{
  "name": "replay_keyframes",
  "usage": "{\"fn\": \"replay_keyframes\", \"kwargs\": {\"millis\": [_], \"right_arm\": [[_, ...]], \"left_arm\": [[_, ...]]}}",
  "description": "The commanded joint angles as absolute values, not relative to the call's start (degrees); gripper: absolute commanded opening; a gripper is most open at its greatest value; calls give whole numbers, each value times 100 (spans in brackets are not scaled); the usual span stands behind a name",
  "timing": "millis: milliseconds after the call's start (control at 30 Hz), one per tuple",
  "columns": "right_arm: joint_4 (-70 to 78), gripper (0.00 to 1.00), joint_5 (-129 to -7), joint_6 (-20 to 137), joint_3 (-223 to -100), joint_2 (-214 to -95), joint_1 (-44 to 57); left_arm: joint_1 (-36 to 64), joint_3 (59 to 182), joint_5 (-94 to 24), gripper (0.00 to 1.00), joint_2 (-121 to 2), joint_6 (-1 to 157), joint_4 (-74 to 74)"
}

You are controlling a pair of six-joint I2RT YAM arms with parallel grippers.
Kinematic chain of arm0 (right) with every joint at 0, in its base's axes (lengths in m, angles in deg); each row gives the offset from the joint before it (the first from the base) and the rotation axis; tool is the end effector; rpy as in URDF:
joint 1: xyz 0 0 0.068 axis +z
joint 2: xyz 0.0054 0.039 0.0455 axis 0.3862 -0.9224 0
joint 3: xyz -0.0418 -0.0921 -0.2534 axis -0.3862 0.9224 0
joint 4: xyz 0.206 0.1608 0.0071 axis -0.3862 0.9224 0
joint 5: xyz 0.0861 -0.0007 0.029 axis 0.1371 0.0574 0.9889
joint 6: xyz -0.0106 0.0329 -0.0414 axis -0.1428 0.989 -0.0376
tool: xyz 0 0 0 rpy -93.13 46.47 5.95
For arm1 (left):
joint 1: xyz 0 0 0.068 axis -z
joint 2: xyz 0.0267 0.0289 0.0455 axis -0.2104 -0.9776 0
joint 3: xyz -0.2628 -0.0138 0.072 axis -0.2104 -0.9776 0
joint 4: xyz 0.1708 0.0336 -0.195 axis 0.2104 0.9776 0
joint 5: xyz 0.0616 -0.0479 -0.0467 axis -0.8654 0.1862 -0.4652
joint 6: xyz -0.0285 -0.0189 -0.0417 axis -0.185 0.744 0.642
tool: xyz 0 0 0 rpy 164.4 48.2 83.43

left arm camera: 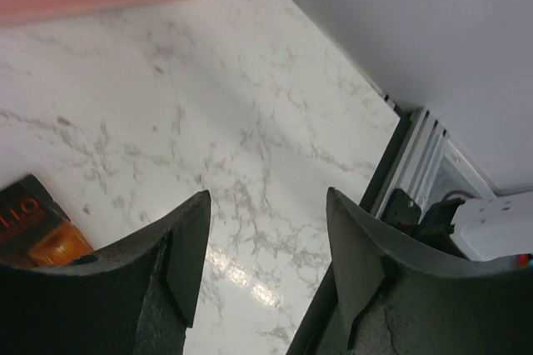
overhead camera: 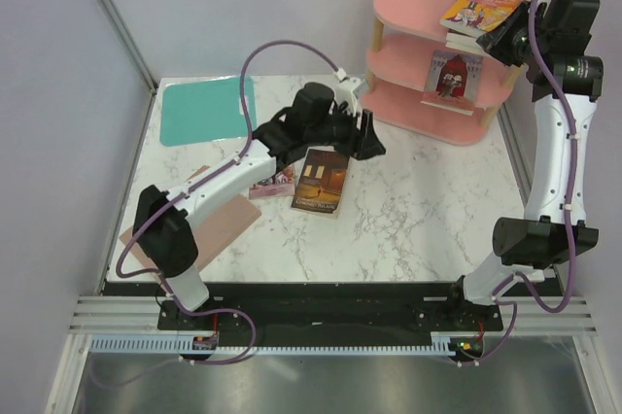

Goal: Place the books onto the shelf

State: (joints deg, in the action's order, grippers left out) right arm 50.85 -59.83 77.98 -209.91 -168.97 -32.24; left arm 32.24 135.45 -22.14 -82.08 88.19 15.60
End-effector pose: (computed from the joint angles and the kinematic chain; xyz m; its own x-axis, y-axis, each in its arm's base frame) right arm 0.3298 -0.0458 0.5126 -0.3202 0.4854 -0.8136 0.0564 0.8670 0.4951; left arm 0.2809 -0.2930 0.3425 -0.6079 0.1063 -0.7868 0.7123 0.5108 -0.4814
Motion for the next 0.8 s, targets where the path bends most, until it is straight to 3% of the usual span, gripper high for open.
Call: {"fn": "replay_keyframes", "kwargs": {"millis": [0,200,767], "right_arm": [[5010,5,-6602,7611,-20950,-16949,-3230],[4983,5,-7006,7628,-21038,-17001,-3274],[4711,6,-7051,7839,-20994,-16870,-3538]], "left_arm": [[3101,14709,-2514,65,-8481,8340,2778],[3101,14361,-2461,65,-8288,8375,2788],[3285,10230,-2180,63,-7461,9051,715]]}}
